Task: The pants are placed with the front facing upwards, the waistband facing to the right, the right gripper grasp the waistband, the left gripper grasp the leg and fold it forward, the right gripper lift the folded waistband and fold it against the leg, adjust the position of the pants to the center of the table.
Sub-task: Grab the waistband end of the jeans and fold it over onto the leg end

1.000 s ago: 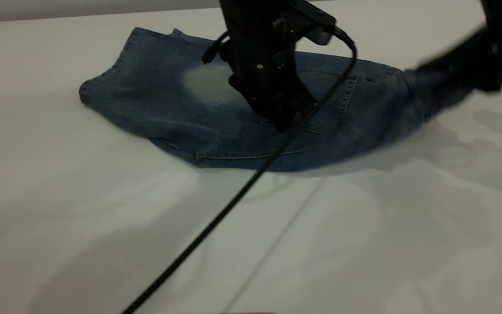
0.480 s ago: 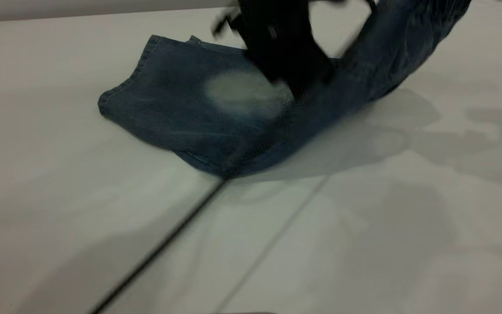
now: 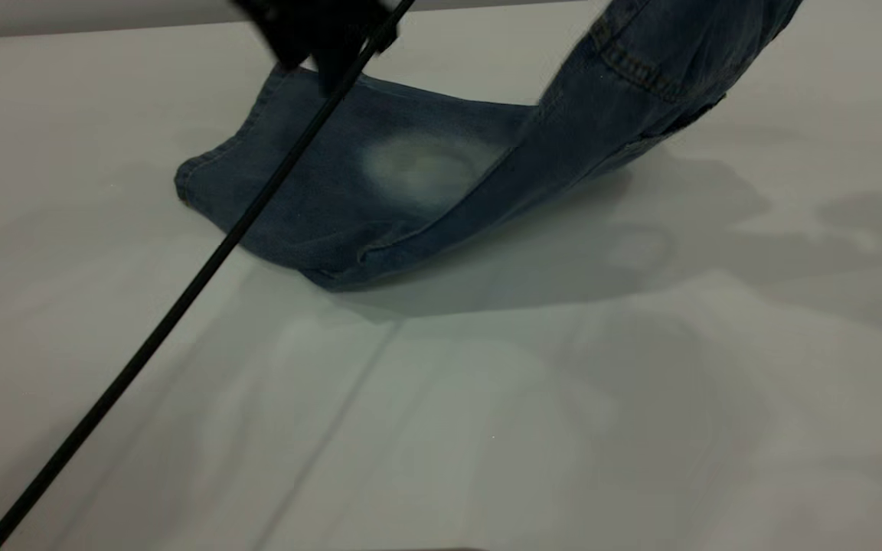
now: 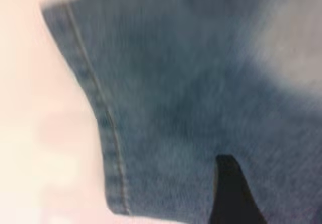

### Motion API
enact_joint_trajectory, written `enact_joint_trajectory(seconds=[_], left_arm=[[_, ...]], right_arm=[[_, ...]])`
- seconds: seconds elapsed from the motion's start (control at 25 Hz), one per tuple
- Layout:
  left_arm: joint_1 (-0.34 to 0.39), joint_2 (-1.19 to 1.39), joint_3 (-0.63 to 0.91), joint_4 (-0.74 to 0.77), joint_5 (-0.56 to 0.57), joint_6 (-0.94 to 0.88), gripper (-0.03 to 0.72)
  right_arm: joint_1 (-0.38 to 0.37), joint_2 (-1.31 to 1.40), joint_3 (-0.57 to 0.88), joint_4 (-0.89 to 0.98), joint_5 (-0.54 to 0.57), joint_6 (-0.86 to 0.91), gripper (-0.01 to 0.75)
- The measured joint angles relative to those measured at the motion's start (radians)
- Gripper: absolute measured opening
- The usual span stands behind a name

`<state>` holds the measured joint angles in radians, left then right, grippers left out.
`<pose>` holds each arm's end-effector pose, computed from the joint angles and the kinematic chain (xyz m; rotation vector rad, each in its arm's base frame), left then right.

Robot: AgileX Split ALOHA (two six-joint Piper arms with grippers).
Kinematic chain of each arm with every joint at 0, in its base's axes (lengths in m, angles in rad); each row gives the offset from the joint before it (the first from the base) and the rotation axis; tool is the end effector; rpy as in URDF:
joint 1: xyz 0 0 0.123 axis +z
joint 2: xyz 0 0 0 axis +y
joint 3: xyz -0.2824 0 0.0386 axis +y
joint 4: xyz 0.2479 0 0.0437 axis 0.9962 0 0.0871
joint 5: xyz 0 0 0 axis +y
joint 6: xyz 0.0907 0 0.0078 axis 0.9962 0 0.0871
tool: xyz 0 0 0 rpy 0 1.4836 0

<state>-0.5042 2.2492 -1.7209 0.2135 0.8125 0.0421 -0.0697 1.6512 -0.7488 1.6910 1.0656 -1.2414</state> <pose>0.4203 -0.2159 0.1463 0.9156 2.6358 0.1409 0.2910 0.0590 0.2085 0.0537 2.1455 1.4243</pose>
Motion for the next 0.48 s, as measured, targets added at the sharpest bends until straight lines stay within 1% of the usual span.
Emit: enact_joint_trajectory(seconds=[0.28, 0.48], left_arm=[[0.002, 0.108, 0.0, -0.169, -0.035, 0.071, 0.367], [0.002, 0.145, 0.0, -0.261, -0.051, 0.134, 0.363]], right_arm=[[0.0, 0.0, -0.063, -0.034, 0.065, -0.001, 0.05], [0.0, 0.0, -0.078, -0.058, 0.071, -0.004, 0.05]])
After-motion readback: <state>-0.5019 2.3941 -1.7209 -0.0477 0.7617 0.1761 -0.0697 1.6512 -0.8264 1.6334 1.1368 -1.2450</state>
